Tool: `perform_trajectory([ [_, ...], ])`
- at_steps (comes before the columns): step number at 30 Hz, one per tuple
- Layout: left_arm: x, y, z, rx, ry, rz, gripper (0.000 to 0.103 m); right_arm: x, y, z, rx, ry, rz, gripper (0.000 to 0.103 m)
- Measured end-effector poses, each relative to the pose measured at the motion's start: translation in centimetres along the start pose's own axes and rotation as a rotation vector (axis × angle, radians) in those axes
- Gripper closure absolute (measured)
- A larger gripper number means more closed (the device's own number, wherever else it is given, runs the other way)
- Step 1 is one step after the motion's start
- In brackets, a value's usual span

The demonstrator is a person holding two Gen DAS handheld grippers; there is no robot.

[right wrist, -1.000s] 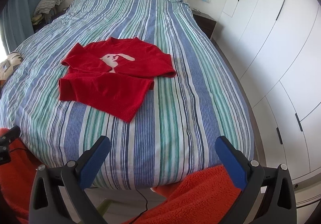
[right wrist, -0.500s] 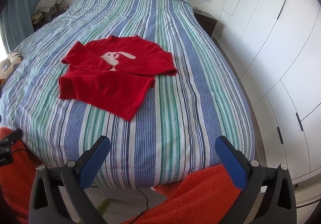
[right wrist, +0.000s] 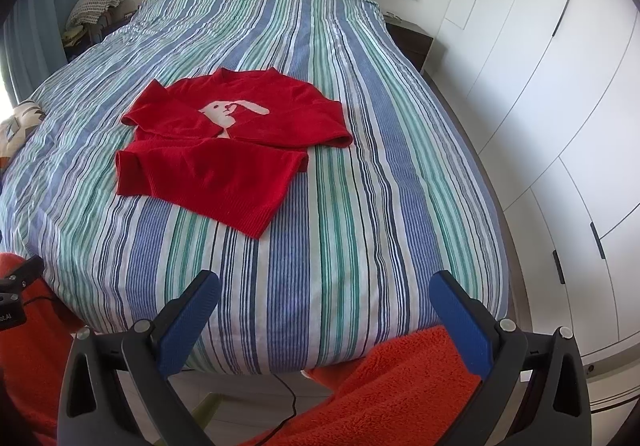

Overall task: Fold small clothes
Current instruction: 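Move both grippers toward the hem of the red rabbit sweater, then close the left gripper on one hem corner while the right gripper grasps the other, then hold the hem with both grippers and pull it taut to flatten the body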

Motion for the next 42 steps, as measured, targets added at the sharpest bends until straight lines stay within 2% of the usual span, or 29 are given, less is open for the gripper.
perform_trajectory([
  [2, 0.0, -0.2, 0.1, -0.002, -0.002, 0.005, 0.0, 0.0, -0.1, 0.0, 0.003, -0.003, -0.007, 0.0],
  [5, -0.3, -1.7, 0.0, -0.019, 0.016, 0.067, 0.0, 0.5, -1.0, 0.0, 0.029, -0.047, -0.077, 0.0],
  [11, -3.1, -8.5, -3.0, -0.011, 0.201, 0.281, 0.001, 1.8, -7.5, 1.0, 0.048, -0.165, -0.275, 0.0],
  [14, -3.9, -12.6, -5.2, -0.017, 0.261, 0.306, 0.002, 1.4, -11.5, 1.4, 0.037, -0.213, -0.378, 0.0],
  [19, -1.4, -17.2, -9.0, -0.014, 0.232, 0.341, 0.004, -1.1, -16.9, 0.3, 0.027, -0.279, -0.571, 0.001],
  [20, -0.7, -17.9, -9.5, -0.02, 0.22, 0.349, 0.005, -1.7, -17.9, 0.0, 0.024, -0.28, -0.604, 0.001],
  [21, -0.1, -18.6, -9.9, -0.026, 0.207, 0.346, 0.012, -2.2, -18.9, -0.4, 0.022, -0.282, -0.618, 0.002],
  [22, 0.5, -19.3, -10.1, -0.037, 0.195, 0.344, 0.026, -2.7, -19.9, -0.8, 0.017, -0.281, -0.622, 0.004],
  [23, 1.0, -20.0, -10.3, -0.055, 0.186, 0.347, 0.033, -3.1, -20.8, -1.0, 0.012, -0.281, -0.624, 0.01],
  [24, 1.4, -20.7, -10.3, -0.078, 0.18, 0.351, 0.051, -3.6, -21.7, -1.3, 0.007, -0.282, -0.631, 0.014],
  [25, 1.8, -21.3, -10.1, -0.101, 0.177, 0.349, 0.083, -3.9, -22.5, -1.4, -0.002, -0.286, -0.643, 0.026],
  [26, 1.9, -21.7, -9.9, -0.123, 0.178, 0.347, 0.1, -4.0, -23.1, -1.5, -0.011, -0.299, -0.657, 0.046],
  [27, 1.8, -21.8, -9.7, -0.136, 0.191, 0.358, 0.099, -4.1, -23.4, -1.6, -0.017, -0.311, -0.673, 0.059],
  [28, 1.4, -21.3, -9.5, -0.131, 0.21, 0.363, 0.1, -3.8, -23.5, -1.7, -0.021, -0.321, -0.674, 0.088],
  [29, 0.9, -20.5, -9.3, -0.126, 0.219, 0.379, 0.1, -3.3, -23.0, -1.8, -0.023, -0.331, -0.666, 0.098],
  [32, -0.7, -16.5, -7.8, -0.105, 0.184, 0.453, 0.1, -2.1, -19.2, -1.8, -0.011, -0.349, -0.722, 0.098],
  [36, -2.6, -12.4, -4.1, -0.136, 0.109, 0.483, 0.1, -1.1, -14.8, -0.1, -0.113, -0.331, -0.771, 0.098],
  [39, -2.7, -12.6, -1.8, -0.178, 0.068, 0.445, 0.1, -1.1, -14.4, 1.8, -0.188, -0.307, -0.729, 0.098],
  [42, -1.9, -15.5, -0.4, -0.206, 0.062, 0.363, 0.1, -2.0, -17.2, 3.3, -0.232, -0.269, -0.63, 0.098],
])
Point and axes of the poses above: each gripper's, at about its wrist camera, not at the fingertips, and y roughly against the way its jaws point, x to its right, z to its underside, the point moved 8 cm from there along -y, roughly the way its jaws point, and after that the axes turned 7 degrees about -z, right-handed, at the moved point
